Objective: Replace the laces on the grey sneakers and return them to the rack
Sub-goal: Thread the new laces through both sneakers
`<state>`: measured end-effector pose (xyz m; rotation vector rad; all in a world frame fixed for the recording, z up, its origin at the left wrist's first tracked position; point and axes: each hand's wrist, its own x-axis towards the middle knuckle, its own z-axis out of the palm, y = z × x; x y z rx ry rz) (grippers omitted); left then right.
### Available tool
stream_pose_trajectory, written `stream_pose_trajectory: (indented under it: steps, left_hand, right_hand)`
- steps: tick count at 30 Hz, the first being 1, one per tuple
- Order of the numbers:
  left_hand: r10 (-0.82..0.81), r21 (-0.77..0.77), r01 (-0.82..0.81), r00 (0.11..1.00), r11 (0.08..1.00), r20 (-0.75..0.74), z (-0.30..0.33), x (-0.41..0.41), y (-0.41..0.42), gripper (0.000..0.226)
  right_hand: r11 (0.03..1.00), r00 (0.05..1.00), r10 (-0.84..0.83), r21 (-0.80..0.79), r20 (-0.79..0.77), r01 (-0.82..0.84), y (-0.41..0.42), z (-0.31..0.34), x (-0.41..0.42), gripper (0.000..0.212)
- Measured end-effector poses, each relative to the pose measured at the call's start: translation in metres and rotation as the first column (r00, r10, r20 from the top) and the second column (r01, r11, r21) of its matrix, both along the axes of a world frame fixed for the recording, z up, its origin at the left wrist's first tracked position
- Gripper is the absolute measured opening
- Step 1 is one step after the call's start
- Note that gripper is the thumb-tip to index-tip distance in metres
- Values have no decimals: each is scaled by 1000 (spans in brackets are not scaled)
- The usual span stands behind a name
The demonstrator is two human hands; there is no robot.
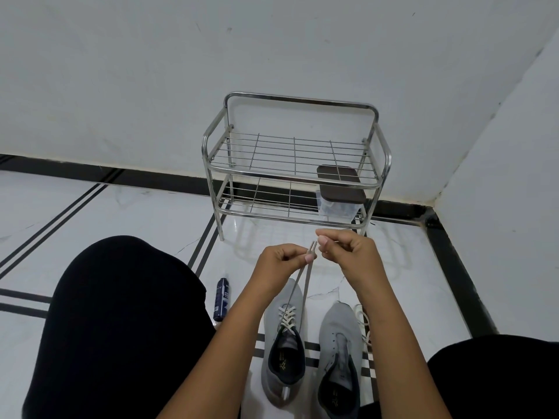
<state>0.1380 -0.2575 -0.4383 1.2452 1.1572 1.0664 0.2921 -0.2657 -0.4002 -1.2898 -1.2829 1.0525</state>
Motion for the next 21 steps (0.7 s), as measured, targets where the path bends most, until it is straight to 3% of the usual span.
stream_pose_trajectory:
  steps: [9,14,17,21]
  left_hand:
    - [-12,-21,13,999,1000,34,4,-1,-2,16]
    - [-11,-21,11,1000,1000,26,4,-1,-2,15]
    - [28,-22,-28,999,999,17,2,-1,-1,12]
    - [76,-26,-76,997,997,8,-1,-1,3,9]
  right_hand:
    - [998,988,60,22,139,-64,-1,-2,-3,12]
    - [998,992,59,21,113,-62,0,-7,-3,8]
    - [996,997,44,-86,60,-39,3,-16,2,14]
    - [935,972,217,-305,93,-180,1,-42,6,20]
